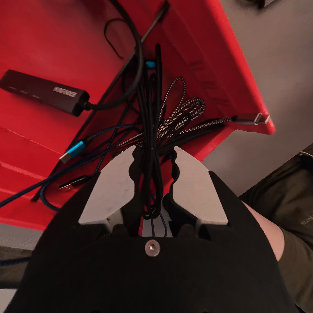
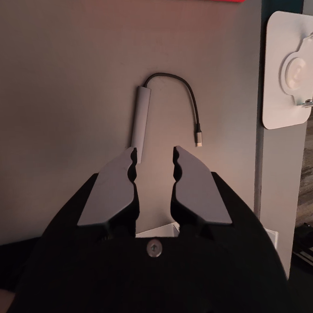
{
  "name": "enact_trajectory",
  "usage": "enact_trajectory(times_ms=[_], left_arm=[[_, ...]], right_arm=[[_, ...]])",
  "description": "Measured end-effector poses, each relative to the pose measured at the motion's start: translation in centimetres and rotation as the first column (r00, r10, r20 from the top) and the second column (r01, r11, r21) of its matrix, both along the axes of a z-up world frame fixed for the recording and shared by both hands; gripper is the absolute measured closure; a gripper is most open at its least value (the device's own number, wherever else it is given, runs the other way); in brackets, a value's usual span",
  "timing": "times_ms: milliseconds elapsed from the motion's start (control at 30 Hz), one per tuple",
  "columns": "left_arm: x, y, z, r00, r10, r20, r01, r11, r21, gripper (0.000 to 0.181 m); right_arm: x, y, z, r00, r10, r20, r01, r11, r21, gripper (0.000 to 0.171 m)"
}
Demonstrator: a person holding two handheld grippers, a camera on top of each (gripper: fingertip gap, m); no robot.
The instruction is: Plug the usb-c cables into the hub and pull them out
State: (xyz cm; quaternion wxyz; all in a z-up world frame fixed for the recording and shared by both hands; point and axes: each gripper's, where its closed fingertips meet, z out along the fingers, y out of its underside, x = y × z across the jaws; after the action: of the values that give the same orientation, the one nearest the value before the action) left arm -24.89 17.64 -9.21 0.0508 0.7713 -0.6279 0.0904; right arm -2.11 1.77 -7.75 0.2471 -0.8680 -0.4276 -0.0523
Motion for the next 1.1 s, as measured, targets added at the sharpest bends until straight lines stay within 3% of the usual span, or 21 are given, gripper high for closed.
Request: enact_trajectory(times_ms=[167, 267, 433, 633, 767, 833, 933, 1000, 1100], left_arm=[[0.0, 0.2, -1.7, 0.998, -0.011, -0.067, 0.009, 1.0, -0.019, 0.146], [-0.4, 0.2, -2.8, 0.987, -0.008, -0.158, 0.004, 1.0, -0.023, 0.162], [-0.5, 0.2, -2.3, 0.984, -0.019, -0.176, 0.023, 1.0, 0.021, 0.163], [-0.2, 0.4, 1.7, 0.996, 0.075, -0.043, -0.068, 0.988, 0.136, 0.164], [0.8, 0.4, 5.6, 0.982, 0.121, 0.143, -0.15, 0.967, 0.207, 0.165], [1.7, 0.5, 8.3, 0.943, 0.158, 0.292, -0.225, 0.951, 0.211, 0.165], [3.3, 0.7, 13.1, 0.823, 0.168, 0.543, -0.314, 0.931, 0.188, 0.165], [4.8, -0.5, 16.4, 0.705, 0.115, 0.7, -0.284, 0.95, 0.13, 0.166], [6.2, -4.0, 20.6, 0.521, 0.056, 0.852, -0.123, 0.992, 0.009, 0.165]], right_arm=[[0.2, -0.2, 0.6, 1.0, 0.003, -0.001, -0.003, 1.0, 0.016, 0.129], [0.9, -0.2, 0.5, 1.0, -0.012, 0.024, 0.011, 1.0, 0.019, 0.129], [1.6, -0.4, 0.4, 0.999, -0.021, 0.047, 0.02, 1.0, 0.017, 0.13], [2.0, -0.5, 0.6, 0.998, -0.022, 0.055, 0.02, 0.999, 0.026, 0.131], [2.5, -0.3, 0.8, 0.997, -0.034, 0.067, 0.032, 0.999, 0.042, 0.131], [2.5, 0.0, 1.1, 0.997, -0.038, 0.069, 0.034, 0.997, 0.064, 0.131], [2.5, 0.8, 1.9, 0.997, -0.043, 0.071, 0.034, 0.991, 0.127, 0.131], [2.6, 1.8, 2.9, 0.995, -0.064, 0.073, 0.048, 0.978, 0.205, 0.134], [2.0, 3.0, 4.4, 0.997, -0.071, 0.019, 0.062, 0.951, 0.302, 0.134]])
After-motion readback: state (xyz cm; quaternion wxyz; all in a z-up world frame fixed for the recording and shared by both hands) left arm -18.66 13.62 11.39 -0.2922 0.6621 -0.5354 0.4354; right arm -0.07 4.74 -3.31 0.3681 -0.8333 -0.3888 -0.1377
